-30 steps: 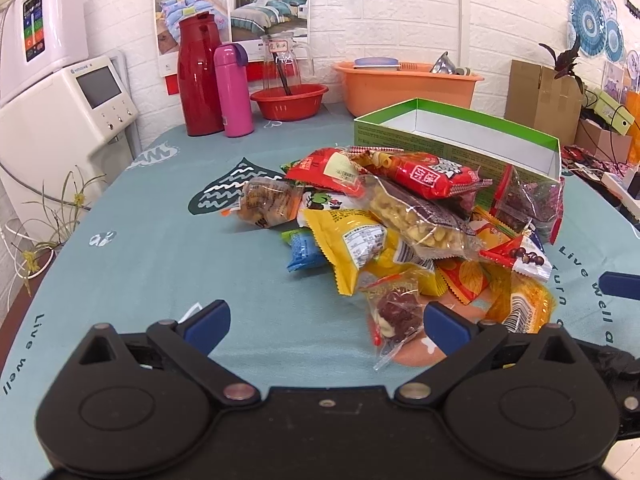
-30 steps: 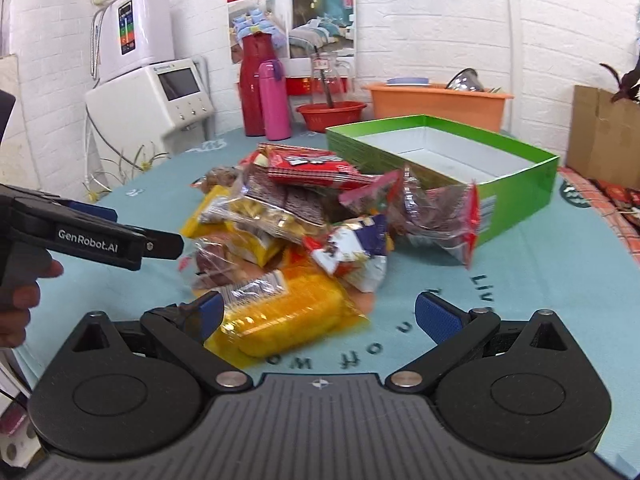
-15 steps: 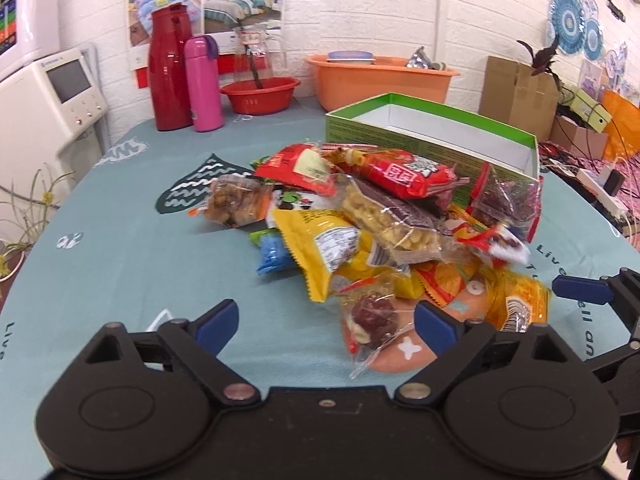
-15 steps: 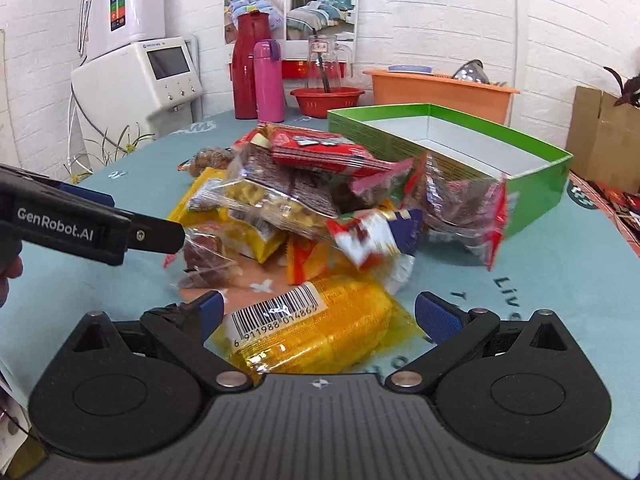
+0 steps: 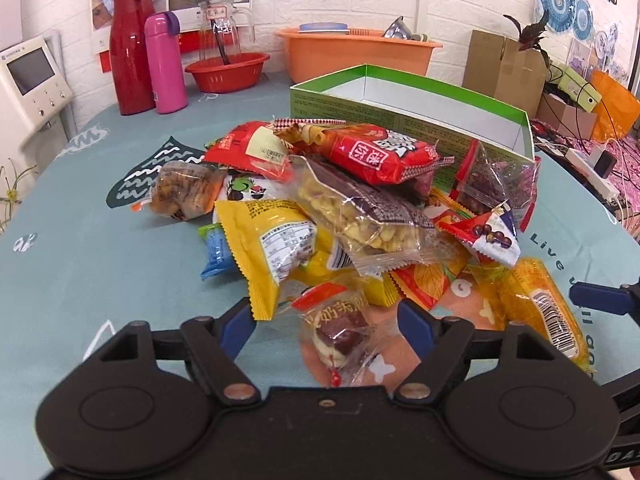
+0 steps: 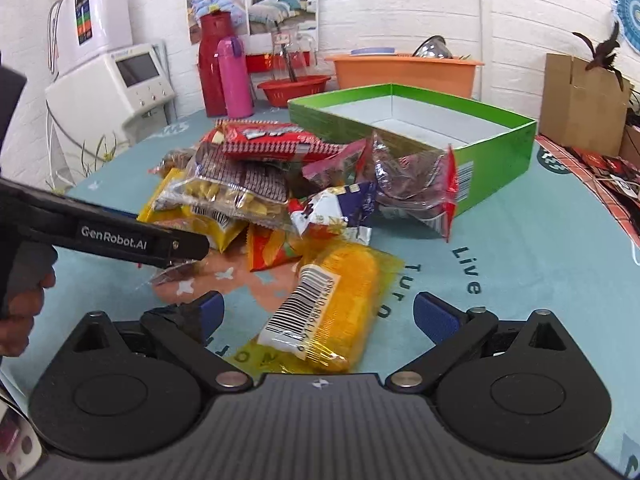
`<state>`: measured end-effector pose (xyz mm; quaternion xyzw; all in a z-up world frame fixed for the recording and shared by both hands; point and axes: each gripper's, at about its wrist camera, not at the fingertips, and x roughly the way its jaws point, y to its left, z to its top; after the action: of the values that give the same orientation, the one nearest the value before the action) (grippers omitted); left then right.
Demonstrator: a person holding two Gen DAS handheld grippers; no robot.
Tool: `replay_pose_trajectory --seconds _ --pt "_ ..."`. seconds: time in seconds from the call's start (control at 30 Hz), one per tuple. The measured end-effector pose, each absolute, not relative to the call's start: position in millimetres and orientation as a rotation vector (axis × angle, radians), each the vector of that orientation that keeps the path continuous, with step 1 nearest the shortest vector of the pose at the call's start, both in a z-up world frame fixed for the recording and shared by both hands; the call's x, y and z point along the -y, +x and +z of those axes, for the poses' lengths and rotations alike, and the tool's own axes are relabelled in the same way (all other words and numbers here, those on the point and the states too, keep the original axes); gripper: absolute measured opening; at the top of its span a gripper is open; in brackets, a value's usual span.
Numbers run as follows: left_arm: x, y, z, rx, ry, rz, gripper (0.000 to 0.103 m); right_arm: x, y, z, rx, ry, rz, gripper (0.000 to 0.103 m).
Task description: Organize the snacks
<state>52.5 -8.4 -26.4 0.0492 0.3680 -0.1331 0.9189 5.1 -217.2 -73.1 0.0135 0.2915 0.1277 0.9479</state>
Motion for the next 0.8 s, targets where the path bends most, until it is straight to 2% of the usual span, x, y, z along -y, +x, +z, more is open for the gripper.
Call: replay_pose_trajectory --seconds 0.2,0.23,0.27,0.3,0.37,0.4,0.63,0.8 --pt "3 62 -38 -0.815 0.067 -0.271 0.102 212 13 -83 -0.627 -0.039 0.228 0.103" --pt "1 64 -40 -0.829 0.049 -0.282 0.085 214 13 -84 -0.626 -0.041 0.221 0.103" --pt "1 61 -39 -0.815 0.053 -0.276 0.074 216 12 -84 -0.622 -0.042 0.216 0.103" --pt "1 61 -39 -0.819 0.054 -0.28 0.068 219 12 -84 -0.618 -0.039 0.212 0.091" --pt "2 58 -37 -0.815 0.051 -0.291 0.07 223 10 -83 -0.606 -0.033 0.219 0.07" --pt "2 55 -35 -0.81 0.054 -0.295 0.069 225 10 -82 -0.605 -0.031 0.231 0.067" --pt "6 30 9 -0.679 0.079 -0.361 0.069 243 -3 -53 -0.508 -0.021 0.24 0.066" --pt "30 44 41 -0.592 0.125 -0.407 0.069 253 2 -20 -0.393 -0.018 0.247 0.066"
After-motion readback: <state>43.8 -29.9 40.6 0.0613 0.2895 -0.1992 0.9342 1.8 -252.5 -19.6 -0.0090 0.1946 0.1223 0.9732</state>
